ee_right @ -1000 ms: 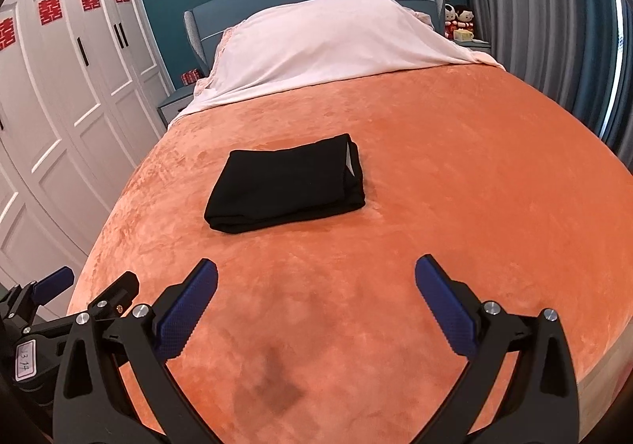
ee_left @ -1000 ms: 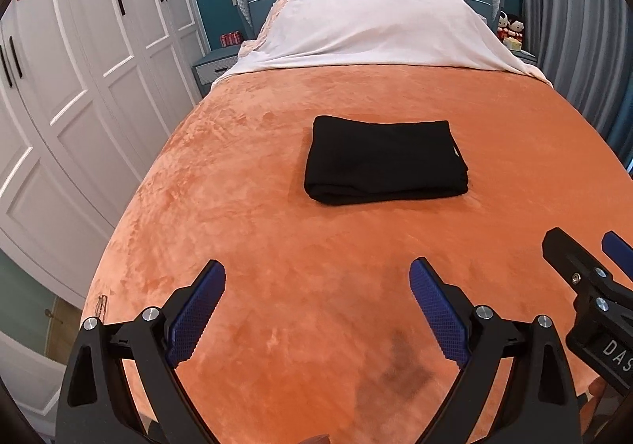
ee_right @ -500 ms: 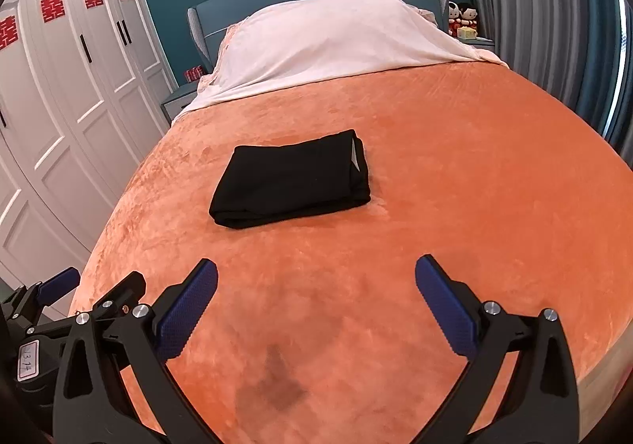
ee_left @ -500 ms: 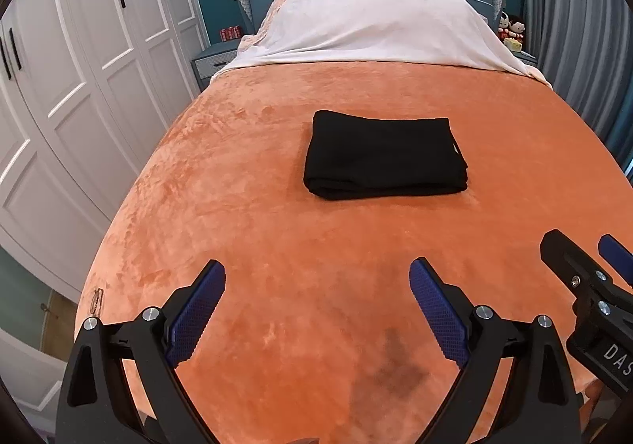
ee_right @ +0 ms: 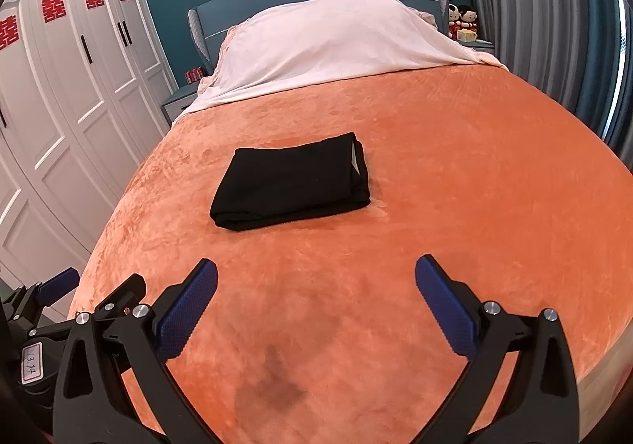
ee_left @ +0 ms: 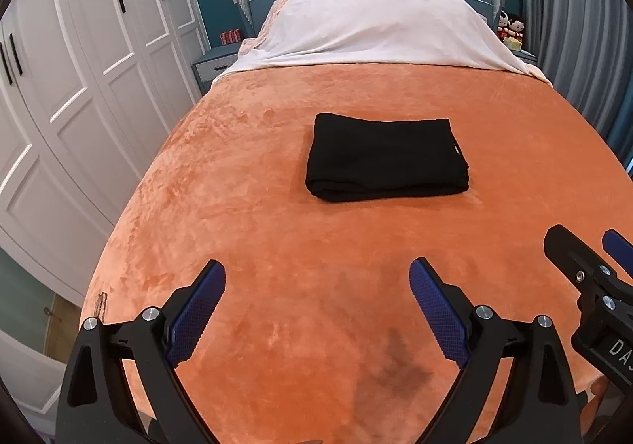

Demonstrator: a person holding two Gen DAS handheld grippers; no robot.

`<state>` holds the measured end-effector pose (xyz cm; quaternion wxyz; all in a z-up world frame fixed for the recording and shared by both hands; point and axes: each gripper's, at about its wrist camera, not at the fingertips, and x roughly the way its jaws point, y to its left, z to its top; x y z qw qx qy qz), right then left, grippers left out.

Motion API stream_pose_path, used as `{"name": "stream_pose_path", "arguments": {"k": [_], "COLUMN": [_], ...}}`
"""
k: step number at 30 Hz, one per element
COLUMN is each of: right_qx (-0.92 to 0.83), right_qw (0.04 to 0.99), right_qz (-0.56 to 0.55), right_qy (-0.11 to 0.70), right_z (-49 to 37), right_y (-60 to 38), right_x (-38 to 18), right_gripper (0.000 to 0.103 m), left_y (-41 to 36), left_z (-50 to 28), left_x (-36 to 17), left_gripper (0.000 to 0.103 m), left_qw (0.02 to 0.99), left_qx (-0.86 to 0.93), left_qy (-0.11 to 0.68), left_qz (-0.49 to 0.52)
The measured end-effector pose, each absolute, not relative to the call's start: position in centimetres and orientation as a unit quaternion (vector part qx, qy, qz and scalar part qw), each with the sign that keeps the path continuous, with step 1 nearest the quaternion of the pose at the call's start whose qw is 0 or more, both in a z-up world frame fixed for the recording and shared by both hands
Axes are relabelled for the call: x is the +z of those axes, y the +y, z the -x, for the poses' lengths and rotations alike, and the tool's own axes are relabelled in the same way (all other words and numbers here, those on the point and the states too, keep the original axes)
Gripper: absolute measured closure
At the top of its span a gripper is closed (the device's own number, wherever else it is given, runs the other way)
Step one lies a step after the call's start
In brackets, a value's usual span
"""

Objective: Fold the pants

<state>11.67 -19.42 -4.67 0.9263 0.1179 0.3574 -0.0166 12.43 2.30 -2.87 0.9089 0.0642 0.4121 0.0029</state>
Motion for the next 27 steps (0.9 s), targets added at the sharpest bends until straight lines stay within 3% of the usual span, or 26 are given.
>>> {"name": "stream_pose_path", "arguments": {"k": [27], "right_qx": [-0.016], "right_qw": [0.926], "right_qz": [-0.121], "right_qy": [0.358], "right_z": [-11.85], "right_y": [-19.78], "right_x": [-4.53], "right_gripper": [0.005], "left_y": [2.62], "left_z": [-12.29], "left_x": [-2.80], "left_gripper": [0.011], "left_qw": [0.909], "left_qx": [-0.002], "left_qy": [0.412], "left_qz": [-0.068]}}
